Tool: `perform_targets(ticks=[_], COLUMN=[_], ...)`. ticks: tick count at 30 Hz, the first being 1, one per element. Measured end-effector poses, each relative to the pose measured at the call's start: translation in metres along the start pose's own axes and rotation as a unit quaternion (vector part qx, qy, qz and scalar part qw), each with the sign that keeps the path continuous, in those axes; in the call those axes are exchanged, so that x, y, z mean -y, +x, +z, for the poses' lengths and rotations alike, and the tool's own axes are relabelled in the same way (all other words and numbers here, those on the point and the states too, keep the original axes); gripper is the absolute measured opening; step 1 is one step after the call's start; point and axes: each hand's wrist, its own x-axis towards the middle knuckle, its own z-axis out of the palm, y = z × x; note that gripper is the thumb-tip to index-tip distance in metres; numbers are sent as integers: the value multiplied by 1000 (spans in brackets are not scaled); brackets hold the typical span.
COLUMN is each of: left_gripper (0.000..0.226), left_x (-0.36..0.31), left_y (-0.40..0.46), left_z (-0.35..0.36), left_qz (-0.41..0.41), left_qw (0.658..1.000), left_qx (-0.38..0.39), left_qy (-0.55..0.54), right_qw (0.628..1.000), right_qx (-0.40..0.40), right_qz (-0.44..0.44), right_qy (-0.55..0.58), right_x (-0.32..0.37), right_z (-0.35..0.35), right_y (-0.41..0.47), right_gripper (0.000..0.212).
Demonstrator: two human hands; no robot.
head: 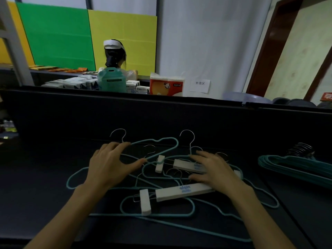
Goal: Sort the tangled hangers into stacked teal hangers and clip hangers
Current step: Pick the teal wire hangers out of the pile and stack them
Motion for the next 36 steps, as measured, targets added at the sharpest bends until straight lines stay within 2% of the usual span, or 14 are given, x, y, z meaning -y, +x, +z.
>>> perform_targets(ticks=[3,6,9,13,21,26,33,36], left_gripper=[92,94,91,88,90,91,88,83], left_x=[-3,-10,-17,-18,-5,-3,-5,-13], left_y=[0,2,3,0,4,10,20,21], left_z=[2,4,8,10,-1,-3,-15,-14], left_qz=[-2,-1,9,17,4,43,112,153], left_qw=[1000,1000,1000,1000,1000,998,989,980], left_qx=[5,13,19,16,11,20,21,46], left_qy=[-5,-13,-20,-18,-27,-52,-98,-117], right_qw=[998,995,995,997,995,997,992,984], right_qx=[-41,4,46,16,-27,-50,-108,-125], right_qz=[-13,-45,-66,-80,-89,-48,61,120], right_qy=[56,85,57,10,45,44,40,29], right_x=[-5,0,6,11,23,39,60,69], right_z=[-7,-8,2,10,2,-5,-14,-12], right_y=[-18,-36,-43,-44,-54,-69,-101,-128], right_gripper=[58,50,48,43,36,36,36,36])
